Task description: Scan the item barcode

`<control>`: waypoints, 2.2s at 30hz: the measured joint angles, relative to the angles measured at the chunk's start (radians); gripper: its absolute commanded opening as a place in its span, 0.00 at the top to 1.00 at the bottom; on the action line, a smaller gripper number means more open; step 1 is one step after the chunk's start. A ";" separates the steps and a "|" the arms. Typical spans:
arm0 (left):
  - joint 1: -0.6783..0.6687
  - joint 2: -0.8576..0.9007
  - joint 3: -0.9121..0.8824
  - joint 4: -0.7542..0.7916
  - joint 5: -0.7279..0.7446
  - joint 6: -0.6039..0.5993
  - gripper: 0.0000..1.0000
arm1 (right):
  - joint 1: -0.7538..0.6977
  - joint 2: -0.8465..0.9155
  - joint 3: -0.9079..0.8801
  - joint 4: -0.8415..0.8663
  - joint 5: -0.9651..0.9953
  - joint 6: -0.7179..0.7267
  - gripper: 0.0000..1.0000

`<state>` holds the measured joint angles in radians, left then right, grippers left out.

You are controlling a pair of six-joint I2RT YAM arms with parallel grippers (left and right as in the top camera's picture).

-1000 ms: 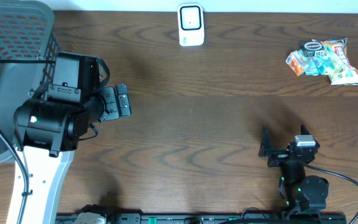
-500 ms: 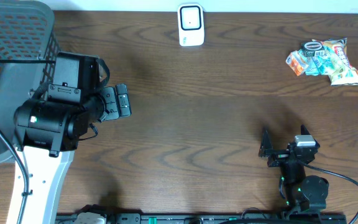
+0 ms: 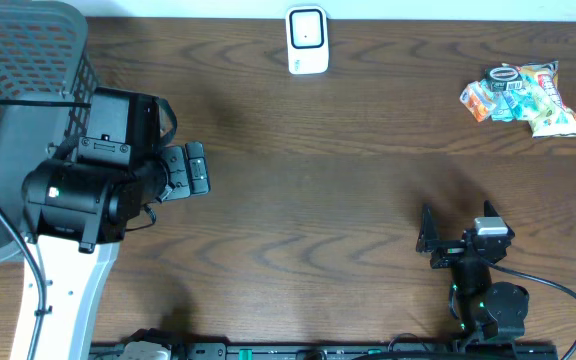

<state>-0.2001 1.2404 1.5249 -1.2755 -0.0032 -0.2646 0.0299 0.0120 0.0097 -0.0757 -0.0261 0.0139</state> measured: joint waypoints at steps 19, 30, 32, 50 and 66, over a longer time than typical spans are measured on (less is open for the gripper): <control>0.003 -0.322 -0.394 0.358 0.070 0.126 0.02 | 0.000 0.000 0.000 0.001 0.000 0.000 0.01; 0.094 -0.550 -0.655 0.566 0.204 0.248 0.02 | 0.000 0.000 0.000 0.001 0.000 0.000 0.01; 0.119 -0.593 -0.692 0.548 0.214 0.245 0.03 | 0.000 0.000 0.000 0.001 0.000 0.000 0.01; 0.145 -0.954 -0.861 0.550 0.219 0.243 0.02 | 0.000 0.000 0.000 0.001 0.000 0.000 0.01; 0.165 -1.166 -1.186 0.895 0.238 0.247 0.02 | 0.000 0.000 0.000 0.001 0.000 0.000 0.01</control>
<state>-0.0353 0.0746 0.3386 -0.3805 0.2344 -0.0177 0.0299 0.0120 0.0097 -0.0750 -0.0257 0.0139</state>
